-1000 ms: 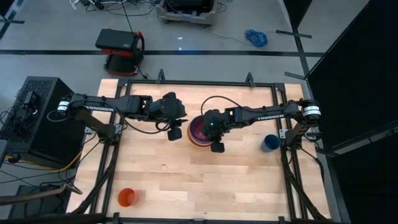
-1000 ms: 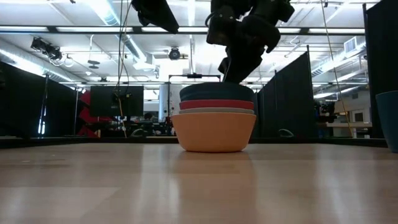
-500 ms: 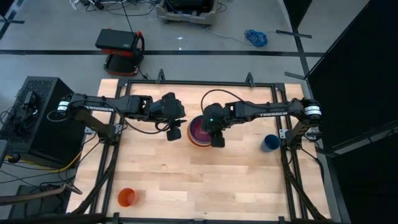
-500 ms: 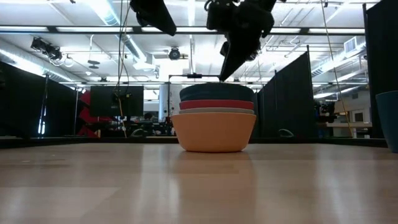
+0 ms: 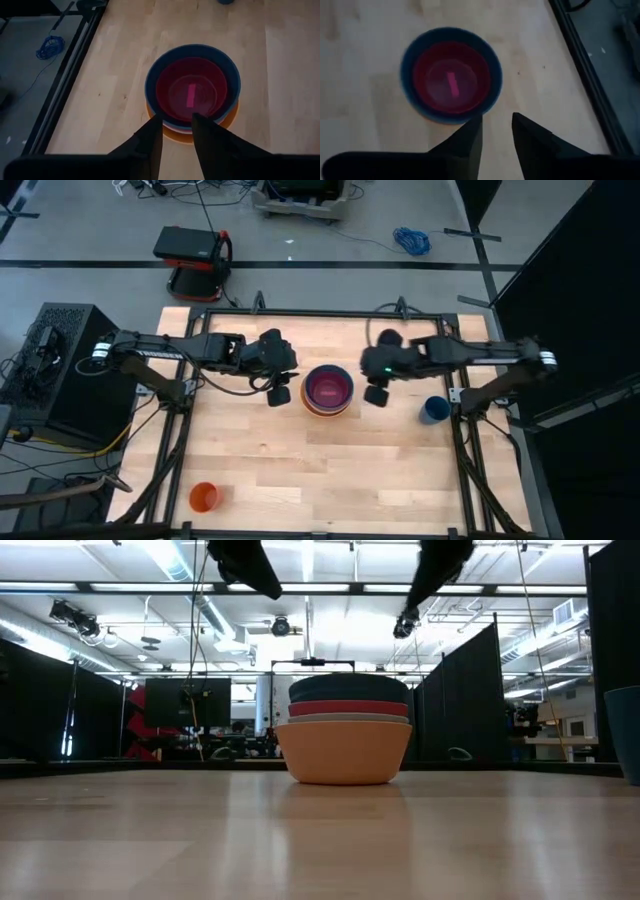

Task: Nest bowls inside each other
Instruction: Move the blue cup to the right of the stacked bowls

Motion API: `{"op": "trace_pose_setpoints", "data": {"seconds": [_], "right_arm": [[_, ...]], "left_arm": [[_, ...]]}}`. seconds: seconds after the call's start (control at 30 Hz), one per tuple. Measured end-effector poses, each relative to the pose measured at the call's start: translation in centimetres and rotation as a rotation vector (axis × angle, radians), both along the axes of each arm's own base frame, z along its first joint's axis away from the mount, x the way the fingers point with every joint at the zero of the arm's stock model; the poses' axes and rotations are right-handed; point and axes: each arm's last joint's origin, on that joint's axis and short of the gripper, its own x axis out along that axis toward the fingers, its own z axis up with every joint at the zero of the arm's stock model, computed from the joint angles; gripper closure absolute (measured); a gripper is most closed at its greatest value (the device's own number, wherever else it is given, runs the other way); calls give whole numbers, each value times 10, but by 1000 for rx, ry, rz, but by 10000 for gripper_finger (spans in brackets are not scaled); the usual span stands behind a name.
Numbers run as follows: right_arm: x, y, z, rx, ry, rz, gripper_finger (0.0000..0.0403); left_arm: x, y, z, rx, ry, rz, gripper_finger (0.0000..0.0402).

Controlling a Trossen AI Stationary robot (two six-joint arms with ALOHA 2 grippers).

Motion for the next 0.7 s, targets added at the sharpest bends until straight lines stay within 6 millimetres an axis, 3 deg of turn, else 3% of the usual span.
{"op": "trace_pose_setpoints", "data": {"seconds": [0.3, 0.53, 0.7], "right_arm": [[-56, 13, 0, 140, -114, -52, 335], [-73, 20, -26, 225, 41, -141, 292], [-90, 21, -33, 239, 195, -259, 252]], "left_arm": [[0, 0, 0, 2, 8, -2, 298], [0, 0, -1, 2, 8, -2, 304], [-1, 0, -1, 2, 8, -2, 307]]}}
